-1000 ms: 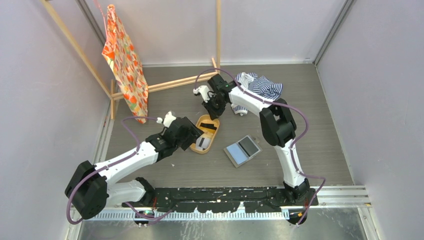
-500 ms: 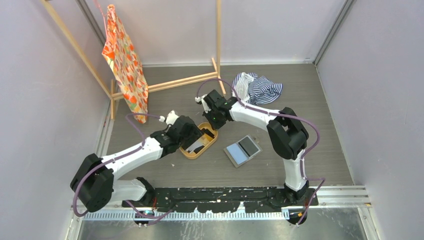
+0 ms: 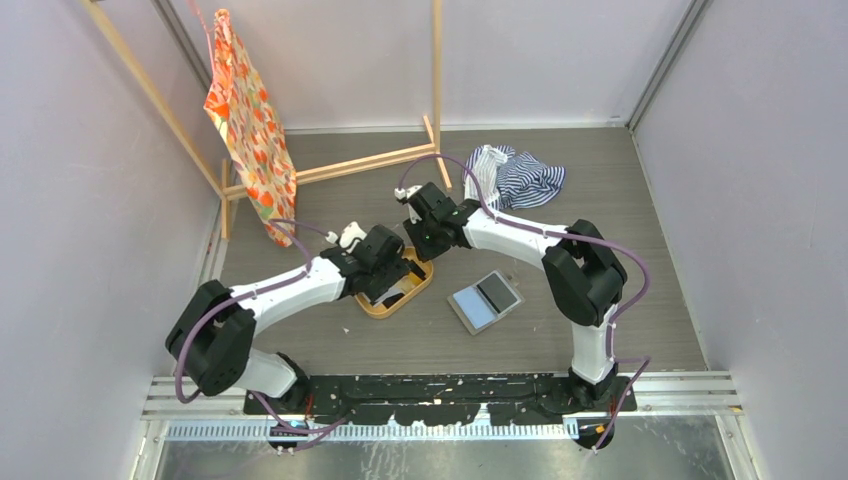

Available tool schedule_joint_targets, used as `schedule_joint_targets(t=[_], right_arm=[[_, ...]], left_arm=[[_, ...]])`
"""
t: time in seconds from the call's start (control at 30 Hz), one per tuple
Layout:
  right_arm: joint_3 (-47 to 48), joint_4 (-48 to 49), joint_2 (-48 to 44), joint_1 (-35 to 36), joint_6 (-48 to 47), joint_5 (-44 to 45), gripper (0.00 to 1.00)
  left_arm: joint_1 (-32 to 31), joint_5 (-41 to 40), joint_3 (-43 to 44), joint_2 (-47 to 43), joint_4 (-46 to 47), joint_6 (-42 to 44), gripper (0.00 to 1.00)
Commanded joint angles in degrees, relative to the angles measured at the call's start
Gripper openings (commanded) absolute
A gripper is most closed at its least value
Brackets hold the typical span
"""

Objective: Put the credit cards into the card holder
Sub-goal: Move the storage box to the center of the board.

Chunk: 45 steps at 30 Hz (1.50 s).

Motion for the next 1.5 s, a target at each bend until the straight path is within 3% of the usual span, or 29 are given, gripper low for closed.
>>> schedule_joint_targets(t=[0.0,0.2,0.47,0.7,0.87,0.97,1.3,1.47], right_arm=[[-0.43,2.79,-3.06,-0.25,1.66,-2.38,0.31],[0.02,2.17,-3.62,-1.68,-0.4,-6.2,0.33],[3.28,-1.75,-7.41,-4.64,-8.28,-12.73,0.51],[3.27,-2.54,-6.93,-5.85,-7.84,-24.44,0.51],[4.51,-2.26,-4.59,-6.4,-4.68,-23.7,0.49],[5.24,-2.28,-3.3,-7.73,-3.56,-20.3,0.49],[4.54,-2.2,0.26,-9.06,-2.03,-20.56,0.5],[4.4,-2.37,1.83,-9.06,-1.27,-22.4,0.5]], left_arm=[[-0.32,-1.59,2.9,2.24,-1.56,-0.91,0.64],[-0.32,-2.68,6.26,6.37,-3.9,0.65,0.64],[-0.37,-4.79,6.26,3.64,-6.0,3.91,0.65],[-0.11,-2.47,-0.07,-3.41,1.26,9.74,0.66],[1.02,0.54,-4.16,-4.94,6.05,8.1,0.66],[1.12,0.33,-1.66,-2.83,2.38,5.8,0.66],[1.08,0.48,14.93,11.53,-14.13,3.54,0.65],[1.08,1.37,16.82,14.78,-16.42,3.88,0.63]])
